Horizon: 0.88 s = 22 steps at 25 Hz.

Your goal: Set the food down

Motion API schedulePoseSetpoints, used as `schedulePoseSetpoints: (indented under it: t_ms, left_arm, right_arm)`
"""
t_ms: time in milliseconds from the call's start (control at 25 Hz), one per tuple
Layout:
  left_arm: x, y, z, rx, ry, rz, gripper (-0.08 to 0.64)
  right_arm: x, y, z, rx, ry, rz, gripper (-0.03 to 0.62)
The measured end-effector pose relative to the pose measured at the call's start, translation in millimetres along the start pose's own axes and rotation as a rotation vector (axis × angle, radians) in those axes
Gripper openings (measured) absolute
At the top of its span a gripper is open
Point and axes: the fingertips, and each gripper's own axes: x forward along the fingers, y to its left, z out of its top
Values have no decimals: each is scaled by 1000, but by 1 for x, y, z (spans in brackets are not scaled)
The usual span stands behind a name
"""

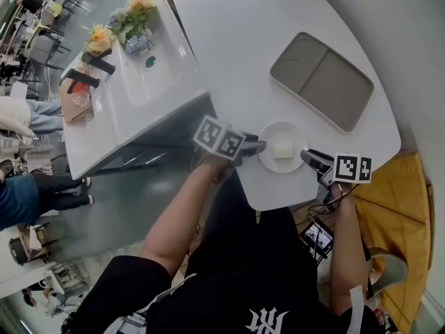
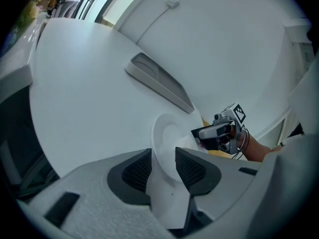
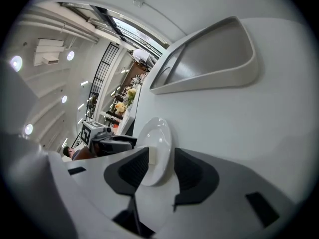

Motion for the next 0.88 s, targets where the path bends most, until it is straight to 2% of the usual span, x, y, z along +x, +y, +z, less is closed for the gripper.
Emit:
schedulePoseSetpoints:
  t_ms: [240,440,640,760,880]
  left_arm:
    - [6,-5,1,-11,33,-6,115]
    - [10,-1,-5,-4,80,7,56]
    - [9,-1,-6,-2,85,6,48]
    - [6,-12,4,20,73,-1,44]
    - [5,-28,30,91,23,15,43]
  right_arm:
    - [0,-2,0,44,26,10,105]
    - [2,-12,4,68,21,-6,32]
    - [1,-11,7,90,12,27,28]
    - [-12,-5,18,97,-19,60,25]
    - [-34,0,38,94,-62,87,23]
